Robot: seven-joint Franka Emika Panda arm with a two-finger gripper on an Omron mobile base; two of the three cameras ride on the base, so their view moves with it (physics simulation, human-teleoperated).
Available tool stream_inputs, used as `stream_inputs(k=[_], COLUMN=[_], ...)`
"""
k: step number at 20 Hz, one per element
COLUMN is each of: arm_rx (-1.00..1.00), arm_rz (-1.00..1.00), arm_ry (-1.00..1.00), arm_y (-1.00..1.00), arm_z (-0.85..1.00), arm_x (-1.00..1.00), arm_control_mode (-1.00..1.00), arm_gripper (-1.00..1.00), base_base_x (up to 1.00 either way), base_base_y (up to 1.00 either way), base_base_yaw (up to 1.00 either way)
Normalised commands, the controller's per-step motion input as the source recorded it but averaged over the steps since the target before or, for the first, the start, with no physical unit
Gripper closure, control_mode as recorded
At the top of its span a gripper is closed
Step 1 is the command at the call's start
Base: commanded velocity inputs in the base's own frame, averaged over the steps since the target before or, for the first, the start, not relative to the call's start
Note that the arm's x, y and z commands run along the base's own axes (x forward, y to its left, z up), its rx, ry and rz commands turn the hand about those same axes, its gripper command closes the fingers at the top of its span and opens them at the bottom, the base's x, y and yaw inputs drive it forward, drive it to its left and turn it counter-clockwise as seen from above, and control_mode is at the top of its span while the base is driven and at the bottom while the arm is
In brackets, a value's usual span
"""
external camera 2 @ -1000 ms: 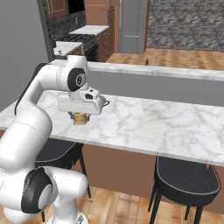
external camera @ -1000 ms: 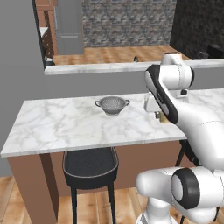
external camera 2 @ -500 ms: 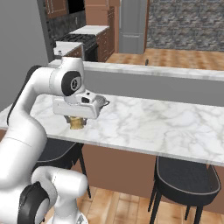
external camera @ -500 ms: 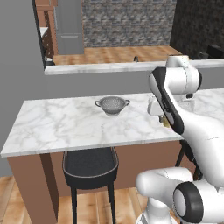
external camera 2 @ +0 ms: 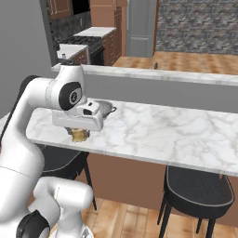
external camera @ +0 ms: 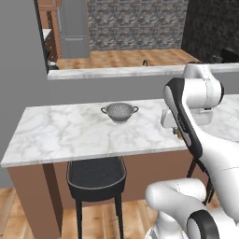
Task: Pick the candle and jar from the dining table and place them in the open cabinet. Close the cabinet after placing the objects.
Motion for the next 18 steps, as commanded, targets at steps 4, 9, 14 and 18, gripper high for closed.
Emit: stream_inputs(k=[4,9,14,18], arm_rx=[0.00,0.00,0.00,0.00], arm_rz=[0.00,0.00,0.00,0.00], arm_ry=[0.00,0.00,0.00,0.00], arm_y=[0.00,0.00,0.00,0.00], arm_z=[0.00,0.00,0.00,0.00], arm_x=[0.00,0.00,0.00,0.00], arm_control_mode=[1.00,1.00,1.00,1.00], arm_gripper=[1.00,1.00,1.00,1.00], base_base_x=[-0.55,-0.89,-0.74,-0.40], base_base_y=[-0.36,-0.72,-0.87,-0.88], base_base_yaw=[-0.02,-0.10,-0.15,-0.06])
